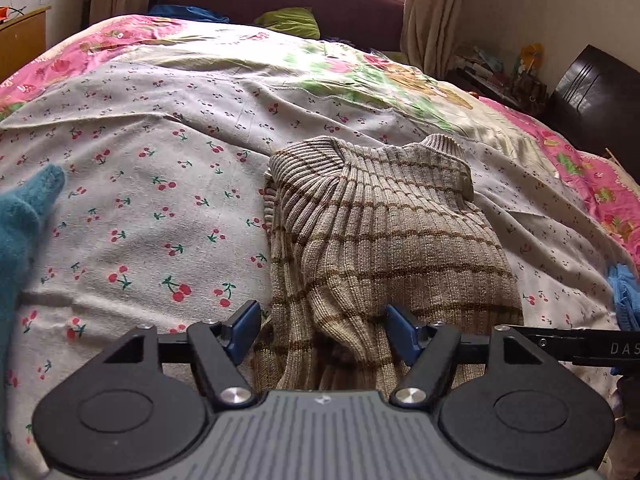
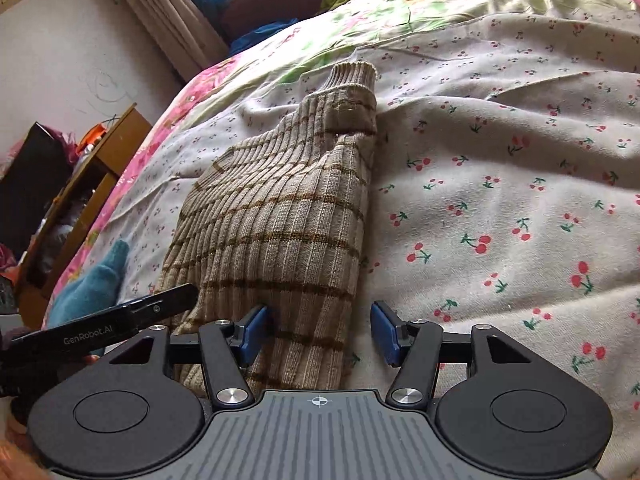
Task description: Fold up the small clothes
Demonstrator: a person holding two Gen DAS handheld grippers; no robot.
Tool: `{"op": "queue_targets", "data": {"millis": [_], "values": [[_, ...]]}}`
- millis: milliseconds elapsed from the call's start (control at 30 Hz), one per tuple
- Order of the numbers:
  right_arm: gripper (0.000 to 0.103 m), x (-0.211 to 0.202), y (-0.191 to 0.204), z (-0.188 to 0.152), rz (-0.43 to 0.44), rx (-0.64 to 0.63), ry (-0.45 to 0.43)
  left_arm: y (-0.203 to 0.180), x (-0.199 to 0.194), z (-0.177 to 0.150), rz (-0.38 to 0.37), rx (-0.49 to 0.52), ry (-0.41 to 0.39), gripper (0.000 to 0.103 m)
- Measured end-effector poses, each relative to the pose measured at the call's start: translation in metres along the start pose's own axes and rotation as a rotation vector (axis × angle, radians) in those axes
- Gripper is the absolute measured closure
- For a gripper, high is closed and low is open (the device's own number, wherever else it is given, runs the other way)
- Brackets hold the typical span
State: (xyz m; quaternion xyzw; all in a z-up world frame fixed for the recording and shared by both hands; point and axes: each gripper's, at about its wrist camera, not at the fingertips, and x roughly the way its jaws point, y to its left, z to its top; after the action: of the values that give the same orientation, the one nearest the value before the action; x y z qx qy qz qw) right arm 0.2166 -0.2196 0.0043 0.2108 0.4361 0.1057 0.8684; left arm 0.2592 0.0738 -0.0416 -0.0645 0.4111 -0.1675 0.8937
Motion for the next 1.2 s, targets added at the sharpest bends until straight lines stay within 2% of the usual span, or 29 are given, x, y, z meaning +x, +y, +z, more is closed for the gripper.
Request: {"op": "queue_targets", "data": {"millis": [67, 233, 333, 433, 500, 567, 667, 800, 933, 967, 1033, 1067, 1200], "values": [[0.045, 0.008, -0.003, 0.003, 0.034, 0.006, 0.003, 0.005, 0.011, 0.000, -0.018, -0.004, 0.018, 0.018], [0.045, -0.002, -0.016, 0.000, 0.136, 0.037, 0.025, 0.013, 0.005, -0.004, -0.072, -0.010, 0.023, 0.019], [0.044, 0.002, -0.014, -0.001, 0.143, 0.030, 0.029, 0.009, 0.008, -0.004, -0.073, 0.000, 0.029, 0.019], [0.042, 0.018, -0.007, 0.003, 0.136, 0.041, 0.034, -0.001, 0.014, -0.001, -0.049, 0.015, 0.041, 0.025], [0.049, 0.023, -0.003, 0.007, 0.114, 0.053, 0.050, -0.005, 0.014, -0.002, -0.041, 0.024, 0.044, 0.032], [0.069, 0.020, -0.001, 0.010, 0.105, 0.078, 0.072, -0.007, 0.009, -0.004, -0.045, 0.025, 0.043, 0.048], [0.085, 0.004, -0.005, 0.011, 0.138, 0.105, 0.087, -0.005, -0.002, -0.005, -0.089, -0.022, 0.040, 0.064], [0.088, -0.033, -0.006, 0.013, 0.141, 0.058, 0.081, -0.005, -0.018, -0.010, -0.182, -0.086, 0.055, 0.068], [0.089, -0.070, -0.008, 0.004, 0.131, 0.011, 0.106, -0.016, -0.041, -0.037, -0.266, -0.109, 0.072, 0.069], [0.089, -0.073, -0.010, -0.005, 0.116, 0.010, 0.126, -0.019, -0.043, -0.047, -0.268, -0.105, 0.084, 0.068], [0.089, -0.067, -0.015, -0.026, 0.063, 0.004, 0.190, -0.029, -0.040, -0.065, -0.198, -0.055, 0.102, 0.068], [0.088, -0.062, -0.017, -0.038, 0.008, -0.018, 0.215, -0.033, -0.041, -0.072, -0.169, -0.032, 0.098, 0.067], [0.085, -0.080, -0.014, -0.043, -0.005, 0.003, 0.143, -0.046, -0.060, -0.071, -0.089, 0.012, 0.059, 0.066]]}}
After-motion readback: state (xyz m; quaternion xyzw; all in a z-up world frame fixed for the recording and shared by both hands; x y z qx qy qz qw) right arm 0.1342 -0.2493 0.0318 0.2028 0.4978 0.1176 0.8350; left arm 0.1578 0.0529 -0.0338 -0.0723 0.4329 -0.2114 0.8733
